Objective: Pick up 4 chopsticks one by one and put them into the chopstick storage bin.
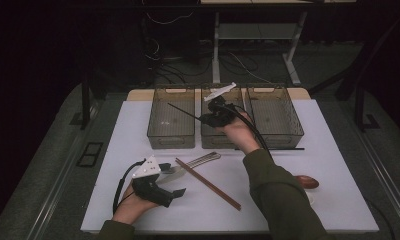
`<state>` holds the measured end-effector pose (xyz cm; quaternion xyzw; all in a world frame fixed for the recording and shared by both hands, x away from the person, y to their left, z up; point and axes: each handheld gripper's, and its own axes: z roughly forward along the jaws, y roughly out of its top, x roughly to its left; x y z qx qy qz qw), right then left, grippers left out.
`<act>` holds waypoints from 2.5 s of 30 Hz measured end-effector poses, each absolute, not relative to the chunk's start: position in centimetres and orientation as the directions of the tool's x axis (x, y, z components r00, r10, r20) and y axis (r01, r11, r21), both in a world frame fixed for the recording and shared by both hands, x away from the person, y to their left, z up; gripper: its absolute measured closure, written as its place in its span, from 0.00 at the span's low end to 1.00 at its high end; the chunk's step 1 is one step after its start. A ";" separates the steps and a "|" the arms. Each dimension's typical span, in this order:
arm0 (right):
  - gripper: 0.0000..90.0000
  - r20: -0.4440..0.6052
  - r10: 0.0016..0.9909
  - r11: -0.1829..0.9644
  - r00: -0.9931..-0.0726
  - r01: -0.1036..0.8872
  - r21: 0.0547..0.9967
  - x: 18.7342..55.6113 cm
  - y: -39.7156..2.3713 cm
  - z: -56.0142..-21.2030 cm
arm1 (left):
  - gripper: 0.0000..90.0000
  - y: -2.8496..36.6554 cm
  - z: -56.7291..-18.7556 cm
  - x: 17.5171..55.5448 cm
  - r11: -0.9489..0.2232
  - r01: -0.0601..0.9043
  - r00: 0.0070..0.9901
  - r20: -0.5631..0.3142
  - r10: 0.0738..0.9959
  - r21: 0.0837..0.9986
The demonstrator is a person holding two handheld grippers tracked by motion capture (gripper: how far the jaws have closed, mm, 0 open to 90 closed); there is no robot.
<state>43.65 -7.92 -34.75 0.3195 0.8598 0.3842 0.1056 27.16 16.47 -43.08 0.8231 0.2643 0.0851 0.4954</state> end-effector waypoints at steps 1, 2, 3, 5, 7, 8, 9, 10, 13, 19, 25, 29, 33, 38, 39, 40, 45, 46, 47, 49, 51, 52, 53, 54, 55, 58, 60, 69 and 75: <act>0.95 0.062 0.633 0.503 -0.772 0.470 0.725 43.8 -7.4 -34.9 | 0.00 16.4 -43.1 27.1 -0.369 0.354 0.845 -0.125 0.520 0.859; 0.95 0.063 0.634 0.506 -0.771 0.475 0.720 44.0 -7.0 -35.0 | 0.00 16.5 -43.1 27.2 -0.375 0.353 0.846 -0.121 0.518 0.857; 0.95 0.065 0.634 0.510 -0.771 0.480 0.714 44.2 -6.5 -35.1 | 0.00 16.5 -43.1 27.2 -0.373 0.353 0.846 -0.123 0.518 0.858; 0.95 0.061 0.640 0.519 -0.766 0.490 0.700 44.6 -5.6 -35.4 | 0.00 16.5 -43.1 27.2 -0.371 0.352 0.846 -0.124 0.518 0.859; 0.95 0.062 0.649 0.519 -0.758 0.501 0.693 45.0 -4.8 -35.6 | 0.00 16.5 -43.1 27.2 -0.369 0.353 0.846 -0.125 0.518 0.860; 0.95 0.058 0.652 0.521 -0.756 0.502 0.691 45.2 -4.4 -35.7 | 0.00 16.5 -43.1 27.2 -0.374 0.351 0.847 -0.122 0.517 0.859; 0.95 0.057 0.654 0.524 -0.754 0.506 0.685 45.3 -4.0 -35.8 | 0.00 16.5 -43.1 27.2 -0.373 0.352 0.847 -0.123 0.517 0.859; 0.95 0.054 0.658 0.526 -0.751 0.510 0.681 45.5 -3.7 -35.9 | 0.00 16.5 -43.1 27.2 -0.371 0.355 0.847 -0.126 0.517 0.858; 0.95 0.059 0.667 0.525 -0.743 0.525 0.670 46.0 -2.7 -36.2 | 0.00 16.5 -43.1 27.2 -0.374 0.352 0.848 -0.123 0.515 0.858; 0.94 0.039 0.694 0.532 -0.719 0.548 0.646 46.9 -1.1 -37.0 | 0.00 16.4 -43.0 27.2 -0.376 0.348 0.850 -0.120 0.513 0.859; 0.93 0.034 0.686 0.540 -0.727 0.539 0.647 47.0 -0.3 -37.7 | 0.00 16.5 -43.0 27.2 -0.378 0.346 0.852 -0.119 0.510 0.858; 0.80 0.040 0.675 0.524 -0.736 0.517 0.677 46.8 -0.4 -37.3 | 0.00 16.5 -43.0 27.2 -0.377 0.348 0.851 -0.120 0.512 0.858; 0.70 0.036 0.661 0.522 -0.750 0.494 0.696 46.5 -0.6 -36.8 | 0.00 16.4 -43.1 27.2 -0.378 0.348 0.850 -0.120 0.512 0.858; 0.62 0.057 0.662 0.496 -0.747 0.495 0.713 46.1 -1.3 -36.2 | 0.00 16.3 -43.1 27.2 -0.373 0.351 0.849 -0.124 0.513 0.859; 0.61 0.057 0.659 0.497 -0.750 0.491 0.715 46.0 -1.5 -36.1 | 0.00 16.4 -43.1 27.2 -0.376 0.349 0.850 -0.122 0.512 0.859; 0.60 0.058 0.658 0.495 -0.751 0.489 0.718 45.9 -1.7 -36.0 | 0.00 16.4 -43.1 27.2 -0.376 0.348 0.851 -0.121 0.512 0.859; 0.52 0.076 0.652 0.476 -0.754 0.486 0.733 45.4 -3.0 -35.4 | 0.00 16.4 -43.1 27.2 -0.374 0.349 0.849 -0.121 0.514 0.859; 0.51 0.078 0.646 0.475 -0.760 0.480 0.738 45.2 -3.3 -35.2 | 0.00 16.4 -43.1 27.2 -0.379 0.349 0.850 -0.119 0.514 0.857; 0.49 0.078 0.638 0.477 -0.766 0.472 0.741 45.0 -3.6 -35.1 | 0.00 16.5 -43.1 27.2 -0.382 0.346 0.851 -0.115 0.513 0.857; 0.48 0.077 0.630 0.474 -0.772 0.462 0.750 44.6 -4.4 -34.8 | 0.00 16.4 -43.1 27.2 -0.380 0.347 0.850 -0.117 0.514 0.857; 0.47 0.082 0.620 0.469 -0.781 0.452 0.758 44.1 -5.3 -34.5 | 0.00 16.4 -43.1 27.2 -0.385 0.347 0.851 -0.114 0.513 0.855; 0.47 0.081 0.615 0.468 -0.784 0.445 0.763 43.8 -5.8 -34.3 | 0.00 16.4 -43.1 27.2 -0.385 0.348 0.850 -0.115 0.514 0.855; 0.48 0.081 0.611 0.466 -0.787 0.441 0.767 43.6 -6.3 -34.2 | 0.00 16.4 -43.1 27.1 -0.382 0.351 0.849 -0.118 0.515 0.855; 0.48 0.081 0.605 0.467 -0.792 0.436 0.769 43.3 -6.8 -34.1 | 0.00 16.4 -43.1 27.1 -0.384 0.348 0.850 -0.115 0.515 0.855; 0.48 0.082 0.603 0.468 -0.794 0.435 0.769 43.0 -7.3 -34.0 | 0.00 16.4 -43.1 27.2 -0.390 0.348 0.851 -0.112 0.513 0.853; 0.44 0.080 0.603 0.466 -0.794 0.432 0.772 42.2 -8.7 -33.7 | 0.00 16.3 -43.1 27.1 -0.382 0.354 0.849 -0.121 0.515 0.854; 0.41 0.084 0.610 0.459 -0.788 0.438 0.773 41.8 -9.7 -33.6 | 0.00 16.3 -43.1 27.1 -0.384 0.355 0.848 -0.120 0.517 0.853; 0.38 0.099 0.608 0.453 -0.788 0.446 0.772 40.0 -14.5 -34.2 | 0.00 16.3 -43.4 27.2 -0.377 0.361 0.843 -0.126 0.524 0.853; 0.38 0.109 0.620 0.440 -0.777 0.460 0.772 39.0 -17.9 -35.1 | 0.00 16.1 -43.6 27.2 -0.377 0.366 0.841 -0.129 0.525 0.851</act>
